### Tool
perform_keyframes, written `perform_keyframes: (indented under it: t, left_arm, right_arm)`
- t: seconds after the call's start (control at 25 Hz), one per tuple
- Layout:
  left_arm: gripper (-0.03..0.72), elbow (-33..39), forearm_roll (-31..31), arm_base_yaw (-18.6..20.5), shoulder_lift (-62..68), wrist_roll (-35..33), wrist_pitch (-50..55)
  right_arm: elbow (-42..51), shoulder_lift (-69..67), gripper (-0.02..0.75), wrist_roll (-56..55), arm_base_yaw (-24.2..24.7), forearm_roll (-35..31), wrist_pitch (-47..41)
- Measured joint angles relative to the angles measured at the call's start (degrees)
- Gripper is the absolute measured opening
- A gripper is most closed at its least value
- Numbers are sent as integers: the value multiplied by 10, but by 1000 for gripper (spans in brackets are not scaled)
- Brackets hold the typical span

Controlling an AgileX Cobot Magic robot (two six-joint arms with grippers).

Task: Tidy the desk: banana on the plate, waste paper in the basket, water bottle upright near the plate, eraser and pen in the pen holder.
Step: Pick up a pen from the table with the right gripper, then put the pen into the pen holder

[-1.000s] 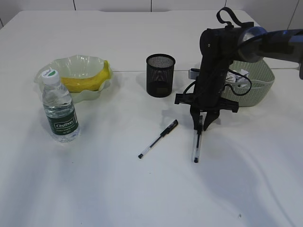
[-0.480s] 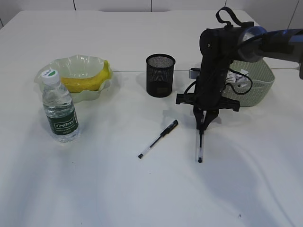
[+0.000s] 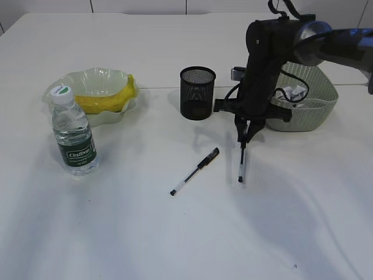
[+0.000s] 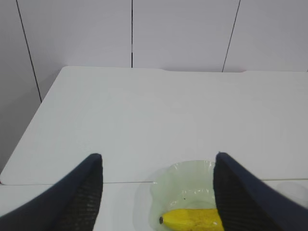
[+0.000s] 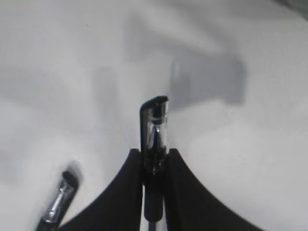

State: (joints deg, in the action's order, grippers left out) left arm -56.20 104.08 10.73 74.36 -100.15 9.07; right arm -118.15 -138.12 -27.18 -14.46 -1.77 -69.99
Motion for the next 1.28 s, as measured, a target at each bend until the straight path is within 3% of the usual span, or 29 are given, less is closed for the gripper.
perform_keyframes:
  t: [0.36,0.72,1.28]
  left_arm:
    - [505,0,0,0,0,0,0]
    - [501,0,0,0,0,0,0]
    - [496,0,0,0,0,0,0]
  right_arm:
    - [-104,0,75,9,0,5,-2]
    - [-217,-1,74,31,0,75,5]
    - [-256,-1,74,36,0,104,262]
